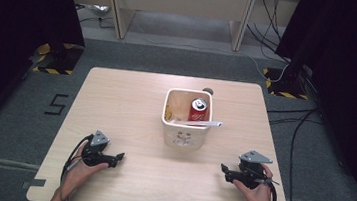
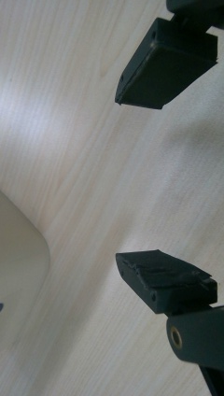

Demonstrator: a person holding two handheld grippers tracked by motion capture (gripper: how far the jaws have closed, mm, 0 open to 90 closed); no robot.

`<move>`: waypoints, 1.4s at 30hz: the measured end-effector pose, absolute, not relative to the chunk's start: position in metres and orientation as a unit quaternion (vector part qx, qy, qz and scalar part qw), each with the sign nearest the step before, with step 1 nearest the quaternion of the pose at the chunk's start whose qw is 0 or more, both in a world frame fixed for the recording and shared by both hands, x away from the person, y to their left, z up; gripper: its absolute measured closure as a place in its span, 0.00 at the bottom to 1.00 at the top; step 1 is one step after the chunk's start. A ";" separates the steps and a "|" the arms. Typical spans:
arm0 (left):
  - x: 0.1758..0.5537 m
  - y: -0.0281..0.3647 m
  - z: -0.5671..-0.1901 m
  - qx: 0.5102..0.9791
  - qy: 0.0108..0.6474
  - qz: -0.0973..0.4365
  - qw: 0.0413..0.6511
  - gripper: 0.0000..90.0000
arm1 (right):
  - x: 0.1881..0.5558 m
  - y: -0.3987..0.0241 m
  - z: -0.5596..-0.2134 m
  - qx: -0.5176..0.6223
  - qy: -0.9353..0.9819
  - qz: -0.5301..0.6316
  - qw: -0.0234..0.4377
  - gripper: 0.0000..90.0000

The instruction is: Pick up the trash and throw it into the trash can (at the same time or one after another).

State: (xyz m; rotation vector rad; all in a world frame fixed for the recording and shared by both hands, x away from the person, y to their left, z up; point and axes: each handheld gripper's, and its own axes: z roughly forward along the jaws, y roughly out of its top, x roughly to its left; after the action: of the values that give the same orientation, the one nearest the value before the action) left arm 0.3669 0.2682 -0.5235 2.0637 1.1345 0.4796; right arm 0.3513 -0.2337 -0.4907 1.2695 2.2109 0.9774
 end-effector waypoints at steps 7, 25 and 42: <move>0.367 0.268 -0.524 0.801 0.440 0.186 0.361 0.15 | 0.348 -0.234 -0.499 0.456 0.797 0.342 0.199 0.21; 0.367 0.268 -0.524 0.800 0.440 0.187 0.362 0.15 | 0.337 -0.230 -0.512 0.455 0.805 0.322 0.201 0.20; 0.367 0.268 -0.524 0.800 0.440 0.187 0.362 0.15 | 0.333 -0.231 -0.516 0.462 0.796 0.336 0.201 0.16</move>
State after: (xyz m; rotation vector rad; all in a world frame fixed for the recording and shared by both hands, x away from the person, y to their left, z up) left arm 0.3668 0.2680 -0.5238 2.0607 1.1333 0.4818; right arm 0.3327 -0.2312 -0.5162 1.2904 2.2235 0.9384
